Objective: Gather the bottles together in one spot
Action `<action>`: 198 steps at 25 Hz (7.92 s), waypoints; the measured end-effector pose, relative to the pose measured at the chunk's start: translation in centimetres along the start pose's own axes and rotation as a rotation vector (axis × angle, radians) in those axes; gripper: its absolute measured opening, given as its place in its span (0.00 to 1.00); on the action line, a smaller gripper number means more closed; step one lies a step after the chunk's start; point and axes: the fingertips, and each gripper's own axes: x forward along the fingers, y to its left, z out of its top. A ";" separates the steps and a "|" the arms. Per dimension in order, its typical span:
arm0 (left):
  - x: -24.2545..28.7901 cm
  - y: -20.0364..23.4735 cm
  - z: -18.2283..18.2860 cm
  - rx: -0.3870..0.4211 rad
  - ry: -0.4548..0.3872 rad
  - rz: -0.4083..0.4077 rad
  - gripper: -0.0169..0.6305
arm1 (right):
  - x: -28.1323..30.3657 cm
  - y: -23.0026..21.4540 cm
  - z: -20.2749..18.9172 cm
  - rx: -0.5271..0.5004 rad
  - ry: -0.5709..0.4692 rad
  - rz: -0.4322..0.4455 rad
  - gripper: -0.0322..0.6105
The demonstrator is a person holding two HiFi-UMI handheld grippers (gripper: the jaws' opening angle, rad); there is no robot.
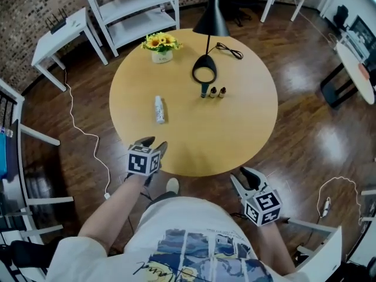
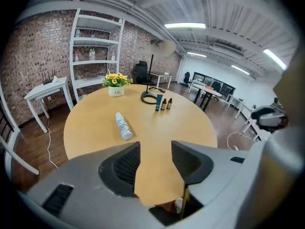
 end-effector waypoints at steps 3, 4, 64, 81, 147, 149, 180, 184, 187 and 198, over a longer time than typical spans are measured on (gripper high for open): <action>4.7 4.3 1.7 -0.048 0.040 0.009 0.36 | 1.4 0.6 1.1 0.021 -0.010 -0.034 0.35; 6.2 5.6 2.2 -0.061 0.056 0.015 0.36 | 1.7 0.8 1.3 0.029 -0.005 -0.048 0.37; -2.6 -3.2 9.2 -0.509 -0.254 -1.216 0.32 | 20.8 5.7 18.3 0.598 -0.200 0.472 0.24; 0.3 7.6 2.4 -0.032 -0.093 -0.515 0.34 | 32.0 -0.4 19.5 0.109 -0.212 -0.055 0.24; 2.3 5.2 -0.5 -0.007 0.053 -0.488 0.34 | 34.7 -8.7 17.0 -0.132 -0.230 -0.271 0.36; 2.4 5.2 0.2 -0.008 0.032 -0.465 0.34 | 31.1 -7.6 15.8 -0.126 -0.219 -0.262 0.36; -12.9 -11.4 -8.8 -0.028 -0.147 -0.024 0.34 | -7.7 2.3 -6.3 0.096 -0.142 -0.069 0.39; -13.8 -12.3 -9.5 -0.024 -0.144 -0.022 0.34 | -8.6 2.8 -6.0 0.069 -0.131 -0.058 0.39; -14.3 -13.0 -9.3 -0.009 -0.150 -0.020 0.34 | -9.3 3.0 -6.0 0.061 -0.134 -0.059 0.39; -14.6 -13.6 -9.5 -0.004 -0.148 -0.027 0.34 | -9.5 4.0 -6.4 0.015 -0.111 -0.046 0.39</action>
